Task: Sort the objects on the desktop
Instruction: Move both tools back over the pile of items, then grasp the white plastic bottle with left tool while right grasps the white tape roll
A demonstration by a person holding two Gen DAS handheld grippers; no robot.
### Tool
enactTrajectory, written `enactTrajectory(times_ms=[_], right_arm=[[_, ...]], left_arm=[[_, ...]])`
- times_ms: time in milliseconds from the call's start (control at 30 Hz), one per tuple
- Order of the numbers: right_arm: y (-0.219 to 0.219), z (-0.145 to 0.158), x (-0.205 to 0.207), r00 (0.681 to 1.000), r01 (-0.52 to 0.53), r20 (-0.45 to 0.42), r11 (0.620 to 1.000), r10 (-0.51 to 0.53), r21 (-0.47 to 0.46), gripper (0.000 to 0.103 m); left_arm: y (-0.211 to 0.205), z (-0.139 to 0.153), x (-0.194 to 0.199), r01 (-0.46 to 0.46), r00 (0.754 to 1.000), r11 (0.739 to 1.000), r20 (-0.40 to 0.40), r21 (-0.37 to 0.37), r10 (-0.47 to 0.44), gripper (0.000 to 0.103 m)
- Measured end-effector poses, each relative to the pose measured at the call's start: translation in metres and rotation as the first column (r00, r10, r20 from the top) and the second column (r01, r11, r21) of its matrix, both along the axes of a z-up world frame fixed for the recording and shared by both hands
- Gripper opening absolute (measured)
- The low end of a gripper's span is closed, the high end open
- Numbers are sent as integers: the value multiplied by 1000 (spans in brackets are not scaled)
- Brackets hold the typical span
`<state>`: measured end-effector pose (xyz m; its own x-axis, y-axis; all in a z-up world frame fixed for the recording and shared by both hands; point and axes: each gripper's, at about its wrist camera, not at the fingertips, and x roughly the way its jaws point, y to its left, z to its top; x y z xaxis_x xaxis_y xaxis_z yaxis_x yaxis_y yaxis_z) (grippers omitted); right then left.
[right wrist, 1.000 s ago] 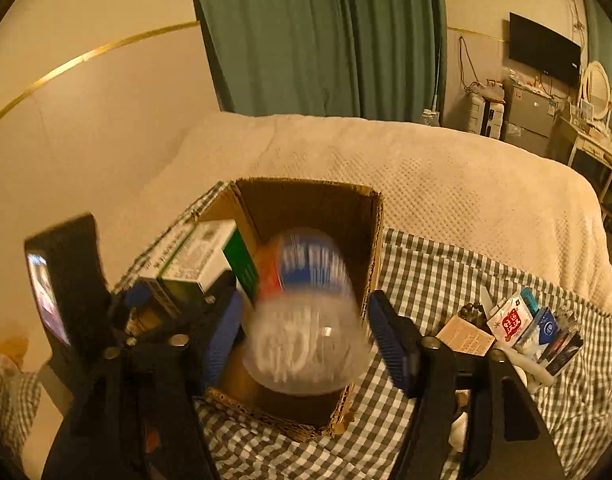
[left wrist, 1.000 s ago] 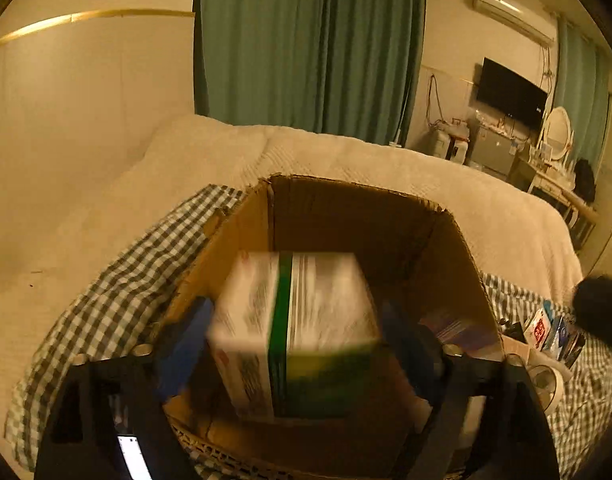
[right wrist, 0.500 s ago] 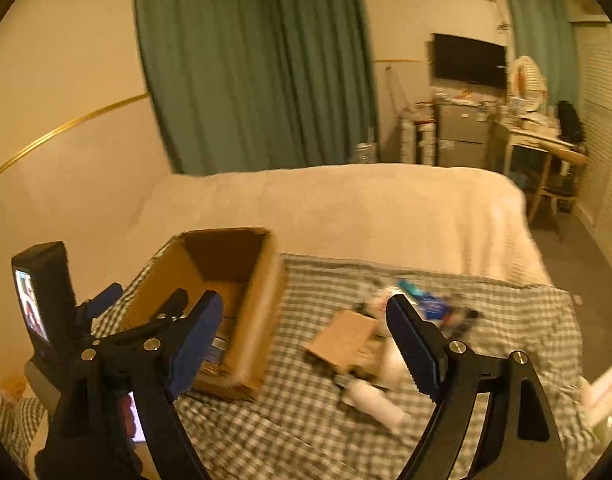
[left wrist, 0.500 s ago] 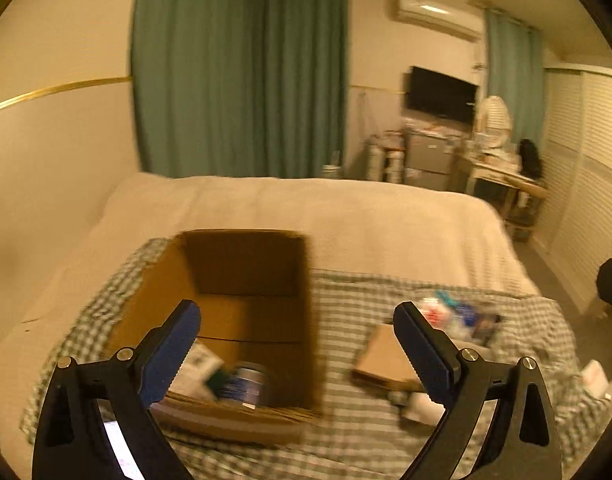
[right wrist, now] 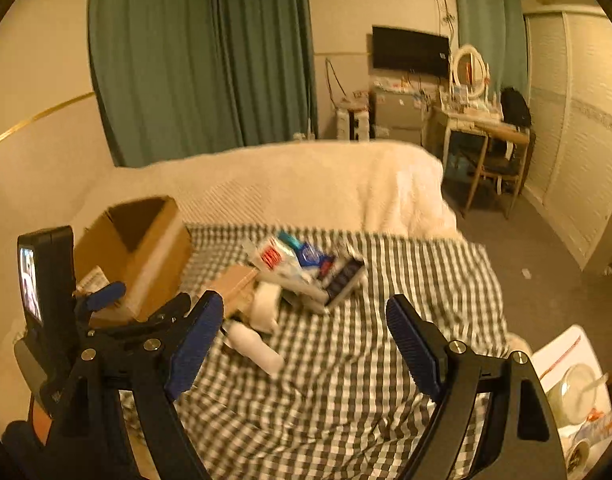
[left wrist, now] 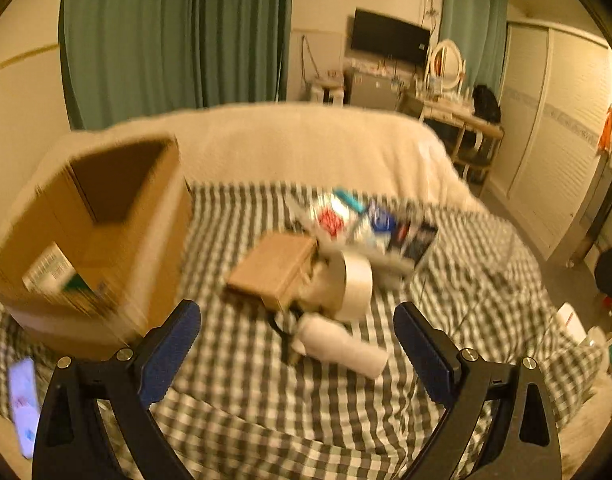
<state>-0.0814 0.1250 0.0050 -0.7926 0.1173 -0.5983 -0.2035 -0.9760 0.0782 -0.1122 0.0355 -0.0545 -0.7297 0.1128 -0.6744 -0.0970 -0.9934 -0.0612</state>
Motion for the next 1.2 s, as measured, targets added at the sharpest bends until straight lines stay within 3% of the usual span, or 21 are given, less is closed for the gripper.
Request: enactTrajectory(times_ms=[233, 433, 500, 600, 700, 733, 767, 933, 1200], right_arm=[[32, -88, -11, 999, 32, 29, 999, -32, -6, 84], [55, -142, -27, 993, 55, 103, 998, -54, -11, 84], [58, -147, -29, 994, 49, 97, 998, -45, -40, 83], [57, -150, -31, 995, 44, 90, 999, -41, -29, 83], [55, -149, -30, 996, 42, 84, 999, -42, 1, 84], [55, -150, -30, 995, 40, 87, 999, -40, -2, 84], [55, -150, -30, 995, 39, 89, 999, -38, -6, 84], [53, -150, -30, 994, 36, 104, 999, -34, -20, 84], [34, -142, -25, 990, 16, 137, 1000, -19, 23, 84]], left_arm=[[39, -73, -11, -3, 995, 999, 99, -35, 7, 100], [60, -94, -23, -32, 992, 999, 122, -5, 33, 100], [64, -100, -27, -47, 991, 999, 128, -1, 46, 98], [66, -107, -35, -67, 989, 998, 133, -18, 68, 80], [53, -106, -33, -21, 992, 1000, 123, 21, 18, 76], [46, -104, -31, -6, 992, 999, 126, 40, 1, 68], [40, -103, -28, 1, 991, 999, 133, 53, -9, 51], [15, -109, -22, 21, 977, 994, 207, 109, -43, 40], [-15, -85, -16, 14, 985, 991, 170, 130, -36, 32]])
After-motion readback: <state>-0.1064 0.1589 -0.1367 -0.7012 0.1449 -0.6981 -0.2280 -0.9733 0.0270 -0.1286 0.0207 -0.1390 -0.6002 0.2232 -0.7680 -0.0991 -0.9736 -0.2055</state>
